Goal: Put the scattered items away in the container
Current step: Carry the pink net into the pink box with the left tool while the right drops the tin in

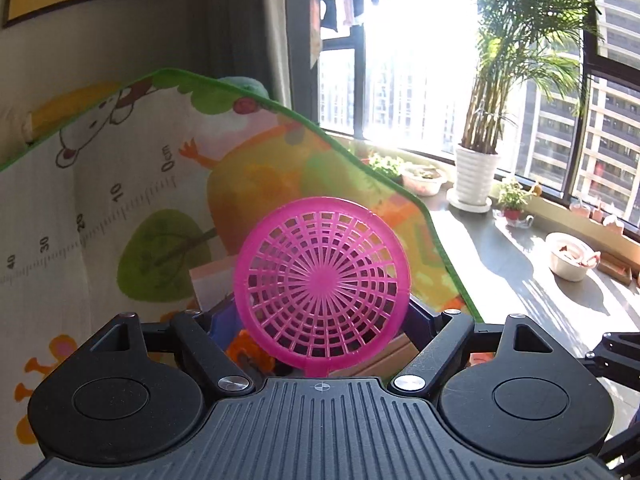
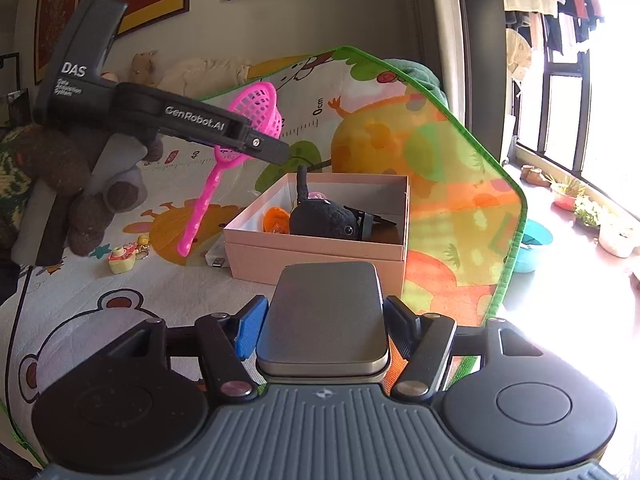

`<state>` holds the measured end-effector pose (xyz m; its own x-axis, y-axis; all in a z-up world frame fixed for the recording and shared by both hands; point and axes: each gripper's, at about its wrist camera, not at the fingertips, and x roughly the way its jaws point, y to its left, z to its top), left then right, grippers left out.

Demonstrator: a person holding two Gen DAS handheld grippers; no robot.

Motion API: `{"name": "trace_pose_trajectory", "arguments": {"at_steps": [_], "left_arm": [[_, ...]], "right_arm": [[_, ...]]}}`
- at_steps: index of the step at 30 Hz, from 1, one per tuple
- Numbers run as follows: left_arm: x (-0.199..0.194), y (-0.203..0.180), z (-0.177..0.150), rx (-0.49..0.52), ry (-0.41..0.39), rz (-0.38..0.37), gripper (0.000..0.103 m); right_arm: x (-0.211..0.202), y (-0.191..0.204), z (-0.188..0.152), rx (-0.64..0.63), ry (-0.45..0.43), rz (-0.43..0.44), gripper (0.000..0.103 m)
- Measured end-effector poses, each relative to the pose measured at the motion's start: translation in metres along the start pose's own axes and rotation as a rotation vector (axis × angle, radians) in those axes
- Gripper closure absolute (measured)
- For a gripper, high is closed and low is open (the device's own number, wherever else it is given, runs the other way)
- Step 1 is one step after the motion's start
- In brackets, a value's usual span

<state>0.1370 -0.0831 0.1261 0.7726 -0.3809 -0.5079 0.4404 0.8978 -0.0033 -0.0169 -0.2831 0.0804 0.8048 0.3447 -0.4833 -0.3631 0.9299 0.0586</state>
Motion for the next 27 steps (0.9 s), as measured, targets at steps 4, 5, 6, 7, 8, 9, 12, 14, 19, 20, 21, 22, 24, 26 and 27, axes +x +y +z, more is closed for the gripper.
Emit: {"name": "trace_pose_trajectory", "arguments": {"at_steps": [4,5,6,7,8,9,12,14,19,20,21,22,24,26,27], "left_arm": [[0.065,0.029,0.017,-0.081,0.058,0.021,0.017],[0.080,0.035,0.017,-0.097,0.074,0.028,0.016],[0.095,0.041,0.016,-0.109,0.091,0.028,0.010],[0.107,0.048,0.014,-0.121,0.102,0.018,0.007],[0.114,0.053,0.011,-0.132,0.107,0.008,0.007],[0.116,0.058,0.009,-0.145,0.106,-0.001,0.007],[0.100,0.075,0.000,-0.193,0.053,-0.025,0.005],[0.080,0.081,-0.009,-0.200,0.013,-0.020,0.004],[0.029,0.081,-0.050,-0.156,-0.005,-0.019,0.002],[0.021,0.080,-0.059,-0.151,-0.008,-0.016,0.002],[0.013,0.079,-0.069,-0.153,-0.009,-0.007,0.002],[0.005,0.080,-0.080,-0.159,-0.006,0.005,0.001],[-0.011,0.081,-0.101,-0.173,0.002,0.031,0.001],[-0.026,0.084,-0.121,-0.182,0.010,0.065,0.001],[-0.032,0.087,-0.130,-0.185,0.017,0.080,0.000]], "right_arm": [[0.021,-0.008,0.010,0.024,0.025,0.015,0.039],[0.026,-0.009,0.012,0.027,0.033,0.016,0.039],[0.031,-0.011,0.015,0.025,0.040,0.017,0.039],[0.035,-0.011,0.018,0.020,0.045,0.017,0.039],[0.039,-0.012,0.021,0.016,0.048,0.016,0.039],[0.043,-0.013,0.024,0.014,0.050,0.018,0.039],[0.057,-0.019,0.038,0.019,0.050,0.022,0.039],[0.071,-0.023,0.050,0.015,0.045,0.020,0.039],[0.120,-0.034,0.089,0.001,0.016,-0.036,0.039],[0.132,-0.037,0.096,0.007,0.017,-0.050,0.039],[0.144,-0.040,0.101,0.015,0.025,-0.055,0.039],[0.156,-0.044,0.105,0.032,0.043,-0.048,0.039],[0.173,-0.053,0.109,0.078,0.072,-0.038,0.035],[0.177,-0.056,0.109,0.114,0.076,-0.044,0.026],[0.175,-0.056,0.107,0.124,0.072,-0.045,0.023]]}}
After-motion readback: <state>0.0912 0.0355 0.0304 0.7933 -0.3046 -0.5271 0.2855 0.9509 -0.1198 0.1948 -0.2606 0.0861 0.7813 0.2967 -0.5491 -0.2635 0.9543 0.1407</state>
